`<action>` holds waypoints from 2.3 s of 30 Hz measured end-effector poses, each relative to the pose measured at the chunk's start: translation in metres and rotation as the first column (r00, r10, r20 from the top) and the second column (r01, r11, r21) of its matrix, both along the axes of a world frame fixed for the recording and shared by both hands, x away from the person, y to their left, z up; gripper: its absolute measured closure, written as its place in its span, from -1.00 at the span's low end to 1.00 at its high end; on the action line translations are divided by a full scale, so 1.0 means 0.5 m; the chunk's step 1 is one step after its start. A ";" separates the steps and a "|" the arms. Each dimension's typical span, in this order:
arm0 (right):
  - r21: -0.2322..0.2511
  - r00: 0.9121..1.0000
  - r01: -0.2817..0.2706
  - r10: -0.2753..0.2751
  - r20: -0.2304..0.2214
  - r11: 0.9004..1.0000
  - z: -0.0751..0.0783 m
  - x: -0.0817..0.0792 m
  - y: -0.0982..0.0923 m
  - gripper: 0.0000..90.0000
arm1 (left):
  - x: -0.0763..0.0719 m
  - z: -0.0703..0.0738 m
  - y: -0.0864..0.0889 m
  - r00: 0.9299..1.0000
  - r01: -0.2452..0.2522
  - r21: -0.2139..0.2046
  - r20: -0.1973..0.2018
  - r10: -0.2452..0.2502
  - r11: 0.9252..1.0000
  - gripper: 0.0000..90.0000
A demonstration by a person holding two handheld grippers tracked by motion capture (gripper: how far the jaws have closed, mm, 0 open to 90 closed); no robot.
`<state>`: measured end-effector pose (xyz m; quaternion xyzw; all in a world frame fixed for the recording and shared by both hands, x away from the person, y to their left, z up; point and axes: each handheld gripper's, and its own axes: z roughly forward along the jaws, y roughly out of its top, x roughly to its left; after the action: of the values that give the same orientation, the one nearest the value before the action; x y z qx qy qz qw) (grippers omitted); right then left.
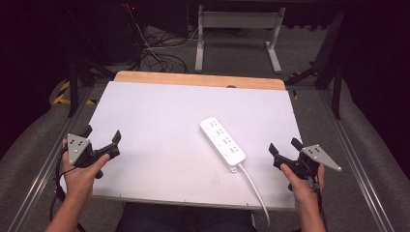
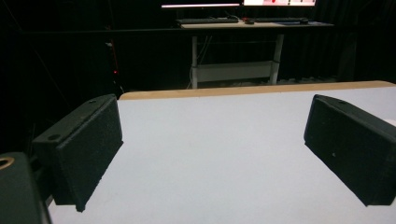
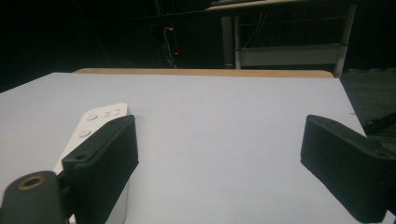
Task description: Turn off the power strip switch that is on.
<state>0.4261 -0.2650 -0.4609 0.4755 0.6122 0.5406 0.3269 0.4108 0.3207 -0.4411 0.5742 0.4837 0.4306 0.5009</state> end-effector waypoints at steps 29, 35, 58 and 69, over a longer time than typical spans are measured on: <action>0.093 0.991 -0.072 0.082 -0.107 0.993 0.058 -0.014 -0.017 1.00 | 0.003 -0.001 0.004 1.000 -0.005 0.013 -0.005 0.005 1.000 -0.87; 0.070 0.988 -0.115 0.122 -0.096 0.991 0.118 0.011 -0.005 1.00 | 0.006 -0.003 0.005 1.000 -0.013 0.009 -0.013 0.013 1.000 -0.87; -0.162 0.870 -0.398 0.315 -0.379 0.903 0.088 0.112 0.237 1.00 | 0.006 -0.005 0.007 1.000 -0.020 0.016 -0.023 0.020 1.000 -0.86; -0.234 0.783 -0.467 0.276 -0.557 0.853 0.039 0.124 0.279 1.00 | 0.006 -0.005 0.006 1.000 -0.011 0.024 -0.027 0.012 1.000 -0.86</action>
<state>0.4883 -0.1254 -0.4413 0.3992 0.8467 0.3300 0.1216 0.4136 0.3236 -0.4434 0.5832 0.4884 0.4314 0.4850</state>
